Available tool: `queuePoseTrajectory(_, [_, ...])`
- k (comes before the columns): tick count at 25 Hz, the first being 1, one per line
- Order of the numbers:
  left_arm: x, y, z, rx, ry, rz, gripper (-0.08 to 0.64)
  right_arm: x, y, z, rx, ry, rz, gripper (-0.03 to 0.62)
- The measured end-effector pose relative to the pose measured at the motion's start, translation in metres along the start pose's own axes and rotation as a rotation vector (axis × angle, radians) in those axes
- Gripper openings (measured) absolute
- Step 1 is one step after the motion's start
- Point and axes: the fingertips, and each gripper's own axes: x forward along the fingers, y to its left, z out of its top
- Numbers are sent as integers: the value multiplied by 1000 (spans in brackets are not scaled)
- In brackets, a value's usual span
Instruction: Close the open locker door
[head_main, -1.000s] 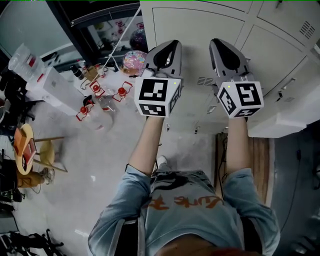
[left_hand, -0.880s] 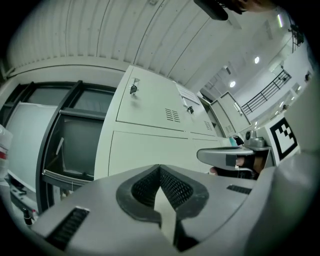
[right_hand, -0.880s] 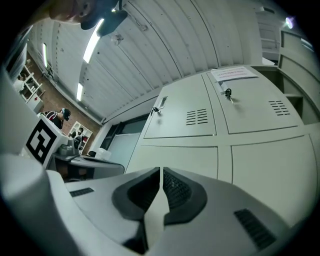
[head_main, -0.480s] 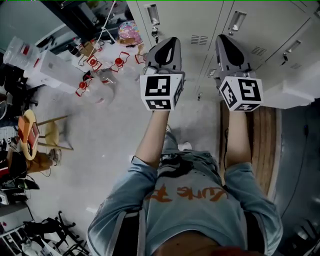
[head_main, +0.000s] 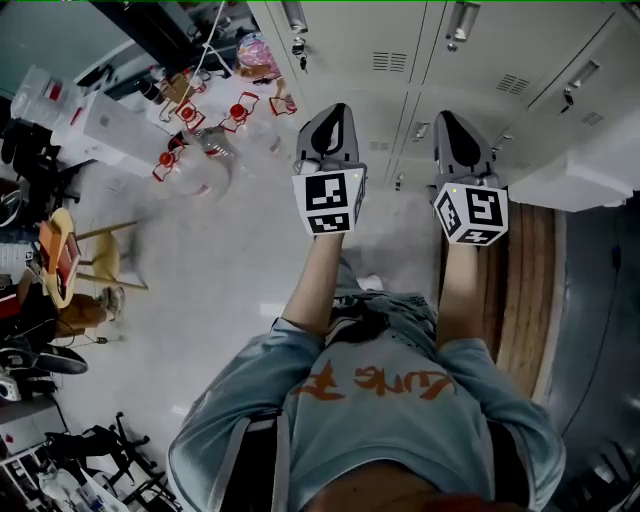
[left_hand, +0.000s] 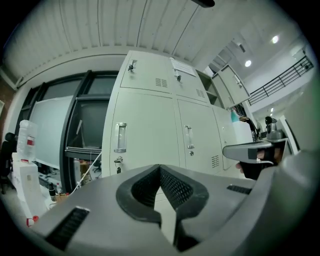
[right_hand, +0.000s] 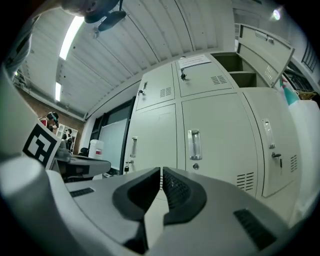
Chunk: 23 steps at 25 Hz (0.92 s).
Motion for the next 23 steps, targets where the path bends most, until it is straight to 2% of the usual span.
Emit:
queuePoseTrajectory(6, [-1, -15, -6, 5, 9, -16, 18, -6, -6, -12, -12, 37, 3, 37])
queuePoseTrajectory(23, [-11, -14, 4, 10, 22, -18, 18, -8, -5, -8, 3, 19, 17, 34])
